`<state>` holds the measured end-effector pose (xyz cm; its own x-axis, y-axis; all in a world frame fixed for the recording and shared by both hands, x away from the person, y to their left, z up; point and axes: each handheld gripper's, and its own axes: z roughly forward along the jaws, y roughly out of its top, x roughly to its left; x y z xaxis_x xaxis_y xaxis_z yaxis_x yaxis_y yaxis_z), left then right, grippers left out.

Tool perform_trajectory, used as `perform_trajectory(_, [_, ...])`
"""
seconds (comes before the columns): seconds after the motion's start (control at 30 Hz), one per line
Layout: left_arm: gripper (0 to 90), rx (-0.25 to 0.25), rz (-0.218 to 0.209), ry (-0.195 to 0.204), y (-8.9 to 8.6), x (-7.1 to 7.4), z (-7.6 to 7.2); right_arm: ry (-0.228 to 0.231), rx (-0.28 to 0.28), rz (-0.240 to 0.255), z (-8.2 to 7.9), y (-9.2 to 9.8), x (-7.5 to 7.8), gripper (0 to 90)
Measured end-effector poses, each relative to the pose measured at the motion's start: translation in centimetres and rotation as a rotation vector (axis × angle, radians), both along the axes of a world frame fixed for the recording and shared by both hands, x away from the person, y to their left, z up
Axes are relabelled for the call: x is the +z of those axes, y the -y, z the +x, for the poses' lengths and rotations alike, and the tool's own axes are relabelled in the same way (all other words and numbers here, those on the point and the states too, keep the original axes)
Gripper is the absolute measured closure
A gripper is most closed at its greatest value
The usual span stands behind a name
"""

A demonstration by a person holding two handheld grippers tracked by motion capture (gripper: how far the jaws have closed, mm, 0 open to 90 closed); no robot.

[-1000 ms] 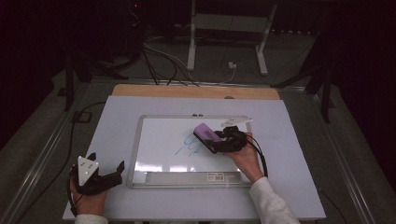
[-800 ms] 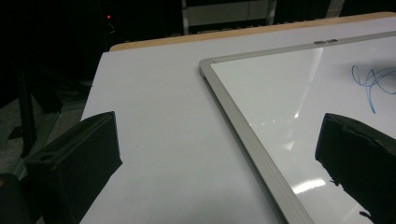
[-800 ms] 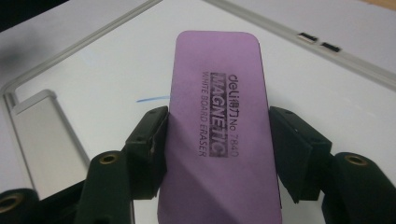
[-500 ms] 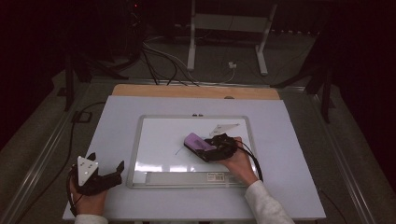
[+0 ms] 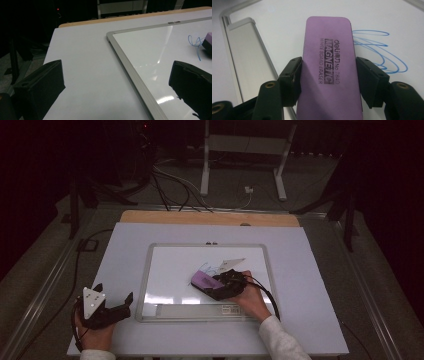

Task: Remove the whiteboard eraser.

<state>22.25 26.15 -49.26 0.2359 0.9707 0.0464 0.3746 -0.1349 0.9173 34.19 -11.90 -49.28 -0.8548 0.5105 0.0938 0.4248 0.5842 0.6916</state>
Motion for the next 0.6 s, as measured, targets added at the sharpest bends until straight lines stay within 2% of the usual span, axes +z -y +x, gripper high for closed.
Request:
perform_trajectory(0.17, [0.8,0.0,0.001,-0.001,-0.01,-0.01,0.0,0.004,0.018,-0.033,-0.13,-0.37,-0.5,41.2])
perform_trajectory(0.33, [0.8,-0.002,0.002,-0.001,0.04,-0.01,0.03,0.008,0.024,-0.032,-0.12,-0.34,-0.55,41.1])
perform_trajectory(0.43, [0.7,-0.002,0.002,-0.001,0.05,-0.01,0.03,-0.014,0.018,-0.033,0.05,-0.37,-0.49,40.3])
perform_trajectory(0.53, [0.8,-0.001,0.001,0.0,0.02,-0.02,0.01,-0.016,-0.001,-0.022,0.16,-0.45,-0.54,34.3])
perform_trajectory(0.6, [0.8,-0.001,0.001,-0.001,0.01,-0.02,0.02,-0.021,-0.01,-0.008,0.26,-0.52,-0.57,34.0])
